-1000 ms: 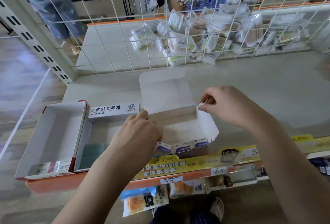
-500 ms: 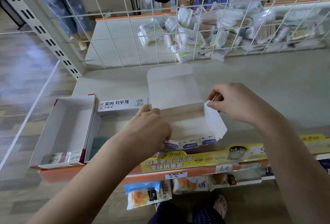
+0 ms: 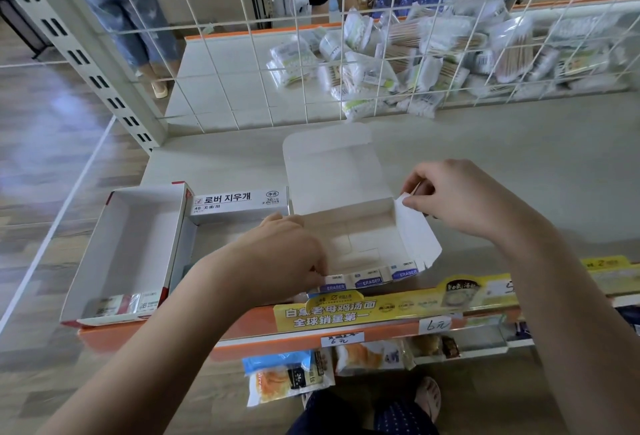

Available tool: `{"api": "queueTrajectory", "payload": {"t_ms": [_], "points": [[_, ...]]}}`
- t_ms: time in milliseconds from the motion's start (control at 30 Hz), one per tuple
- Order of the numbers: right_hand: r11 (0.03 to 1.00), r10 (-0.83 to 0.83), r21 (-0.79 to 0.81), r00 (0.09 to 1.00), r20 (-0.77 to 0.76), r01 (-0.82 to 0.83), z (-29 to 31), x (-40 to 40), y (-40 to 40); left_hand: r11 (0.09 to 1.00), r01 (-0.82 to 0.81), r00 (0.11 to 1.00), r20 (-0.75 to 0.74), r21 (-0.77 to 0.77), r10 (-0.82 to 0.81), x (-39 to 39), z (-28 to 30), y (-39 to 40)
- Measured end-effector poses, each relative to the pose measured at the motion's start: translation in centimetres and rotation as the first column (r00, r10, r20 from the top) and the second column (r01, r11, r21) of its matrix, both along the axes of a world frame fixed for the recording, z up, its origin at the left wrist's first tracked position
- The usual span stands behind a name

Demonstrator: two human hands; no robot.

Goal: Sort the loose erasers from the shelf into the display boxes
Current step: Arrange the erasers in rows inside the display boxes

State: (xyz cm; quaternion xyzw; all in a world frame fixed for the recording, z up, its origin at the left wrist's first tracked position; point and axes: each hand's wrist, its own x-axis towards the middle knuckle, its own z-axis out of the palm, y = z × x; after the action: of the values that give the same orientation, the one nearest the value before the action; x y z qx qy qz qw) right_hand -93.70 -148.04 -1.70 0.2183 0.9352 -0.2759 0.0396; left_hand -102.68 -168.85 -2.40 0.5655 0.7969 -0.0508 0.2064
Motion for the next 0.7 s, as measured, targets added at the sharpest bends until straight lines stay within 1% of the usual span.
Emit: {"api": "queueTrajectory", "payload": {"t_ms": [67, 367, 567, 700], "points": [[1.000, -0.001, -0.005, 1.000, 0.005, 0.001, 0.0, 0.0, 0.0, 1.000, -0.010, 1.000, -0.009, 0.018, 0.010, -0.1, -0.1, 0.2], [1.000, 0.004, -0.028, 1.000, 0.018, -0.003, -0.1, 0.1, -0.1, 0.999, 0.010, 0.989, -0.148, 0.036, -0.004, 0.3, -0.3, 0.7], [1.000, 0.020, -0.017, 0.999, 0.025, -0.019, -0.3, -0.2, -0.4, 1.000, 0.014, 0.984, -0.177, 0.004, -0.013, 0.6, 0.0, 0.5], [1.000, 0.028, -0.011, 0.999, 0.027, -0.028, -0.4, -0.2, -0.5, 1.000, 0.003, 0.975, -0.223, 0.023, 0.002, 0.9, 0.0, 0.4]]}}
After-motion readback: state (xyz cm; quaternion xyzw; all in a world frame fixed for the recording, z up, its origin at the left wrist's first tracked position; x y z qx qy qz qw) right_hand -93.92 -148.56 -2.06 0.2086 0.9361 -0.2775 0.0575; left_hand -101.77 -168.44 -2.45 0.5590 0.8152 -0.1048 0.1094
